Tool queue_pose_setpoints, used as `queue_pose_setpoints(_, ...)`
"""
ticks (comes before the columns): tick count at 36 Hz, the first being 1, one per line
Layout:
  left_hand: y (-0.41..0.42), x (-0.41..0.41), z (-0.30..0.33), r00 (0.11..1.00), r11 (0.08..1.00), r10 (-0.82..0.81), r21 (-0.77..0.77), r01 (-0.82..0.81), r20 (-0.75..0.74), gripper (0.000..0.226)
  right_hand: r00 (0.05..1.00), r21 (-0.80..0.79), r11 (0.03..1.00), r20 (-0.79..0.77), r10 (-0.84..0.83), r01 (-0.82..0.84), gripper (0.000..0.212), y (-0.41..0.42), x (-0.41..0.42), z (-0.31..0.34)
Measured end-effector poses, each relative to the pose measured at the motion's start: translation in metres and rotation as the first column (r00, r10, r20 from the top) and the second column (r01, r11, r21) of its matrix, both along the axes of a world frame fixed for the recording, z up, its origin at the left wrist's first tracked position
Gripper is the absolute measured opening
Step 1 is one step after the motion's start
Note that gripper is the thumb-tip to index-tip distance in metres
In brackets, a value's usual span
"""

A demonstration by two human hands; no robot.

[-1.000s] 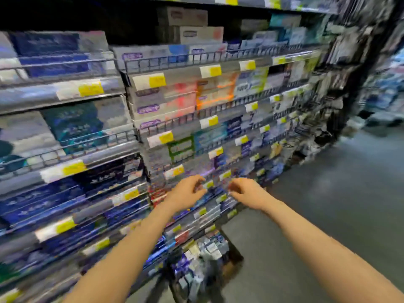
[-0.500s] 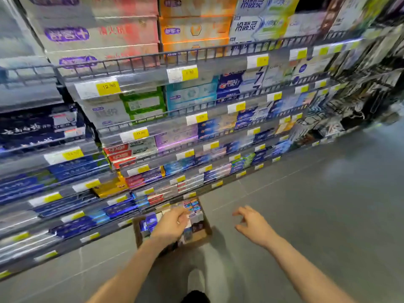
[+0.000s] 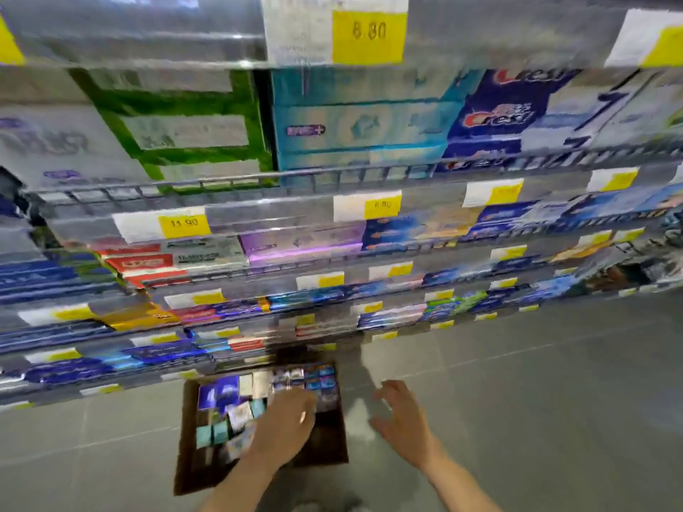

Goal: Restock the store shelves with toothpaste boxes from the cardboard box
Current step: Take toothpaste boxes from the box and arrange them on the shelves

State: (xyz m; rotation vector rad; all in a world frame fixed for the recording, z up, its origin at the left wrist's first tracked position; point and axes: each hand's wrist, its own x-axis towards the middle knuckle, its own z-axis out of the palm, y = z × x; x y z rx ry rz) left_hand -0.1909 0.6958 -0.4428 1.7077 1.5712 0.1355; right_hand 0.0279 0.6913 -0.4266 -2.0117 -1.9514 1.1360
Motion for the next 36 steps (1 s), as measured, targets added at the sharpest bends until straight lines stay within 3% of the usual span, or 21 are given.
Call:
queue_pose_setpoints(2, 0.014, 0.01, -0.038, 1.0, 0.996, 0.016, 0.089, -0.014, -0.02, 0.023, 0.995, -0.037, 0.998, -0.086, -0.058, 0.055, 0.037, 0.017, 0.006, -0.053)
queue_pose_setpoints(4, 0.021, 0.022, -0.086, 0.998, 0.991, 0.007, 0.137, 0.001, -0.057, 0.007, 0.998, -0.044, 0.998, -0.044, -0.055, 0.053, 0.036, 0.03, 0.002, -0.095)
queue_pose_setpoints(9, 0.021, 0.024, -0.201, 0.945, 0.966, -0.148, 0.161, 0.201, -0.293, 0.021, 0.993, -0.113, 0.989, 0.057, 0.099, -0.092, 0.046, 0.047, -0.01, -0.191)
queue_pose_setpoints(12, 0.02, 0.024, -0.265, 0.898, 0.94, -0.22, 0.164, 0.3, -0.381, 0.048, 0.965, -0.092, 0.969, 0.109, 0.238, -0.229, 0.048, 0.054, -0.018, -0.248)
queue_pose_setpoints(15, 0.02, 0.024, -0.315, 0.815, 0.938, -0.284, 0.031, 0.346, -0.504, 0.062, 0.952, -0.13, 0.964, 0.171, 0.254, -0.233, 0.057, 0.058, -0.029, -0.294)
queue_pose_setpoints(17, 0.019, 0.028, -0.327, 0.751, 0.928, -0.346, -0.088, 0.361, -0.563, 0.065, 0.94, -0.156, 0.957, 0.203, 0.275, -0.246, 0.066, 0.06, -0.036, -0.317)
queue_pose_setpoints(20, 0.025, 0.035, -0.347, 0.622, 0.893, -0.395, -0.122, 0.434, -0.677, 0.058, 0.921, -0.138, 0.954, 0.256, 0.293, -0.265, 0.067, 0.06, -0.039, -0.339)
queue_pose_setpoints(23, 0.016, 0.035, -0.351, 0.673, 0.924, -0.318, -0.059, 0.378, -0.667, 0.06, 0.901, -0.12, 0.954, 0.316, 0.297, -0.273, 0.063, 0.056, -0.038, -0.348)
queue_pose_setpoints(26, 0.008, 0.03, -0.361, 0.722, 0.905, -0.278, 0.078, 0.417, -0.633, 0.046, 0.891, -0.115, 0.958, 0.352, 0.288, -0.264, 0.055, 0.052, -0.04, -0.352)
queue_pose_setpoints(29, 0.013, 0.032, -0.351, 0.778, 0.94, -0.279, 0.006, 0.341, -0.562, 0.04, 0.882, -0.088, 0.959, 0.377, 0.282, -0.269, 0.047, 0.053, -0.044, -0.356)
queue_pose_setpoints(31, 0.018, 0.036, -0.35, 0.77, 0.964, -0.226, -0.022, 0.266, -0.597, 0.039, 0.882, -0.067, 0.958, 0.375, 0.284, -0.279, 0.048, 0.054, -0.046, -0.359)
queue_pose_setpoints(34, 0.026, 0.04, -0.353, 0.693, 0.95, -0.253, -0.039, 0.309, -0.675, 0.042, 0.882, -0.043, 0.955, 0.373, 0.288, -0.294, 0.047, 0.052, -0.044, -0.361)
queue_pose_setpoints(36, 0.025, 0.038, -0.352, 0.699, 0.951, -0.249, -0.031, 0.309, -0.67, 0.043, 0.89, 0.006, 0.953, 0.359, 0.281, -0.304, 0.039, 0.049, -0.04, -0.358)
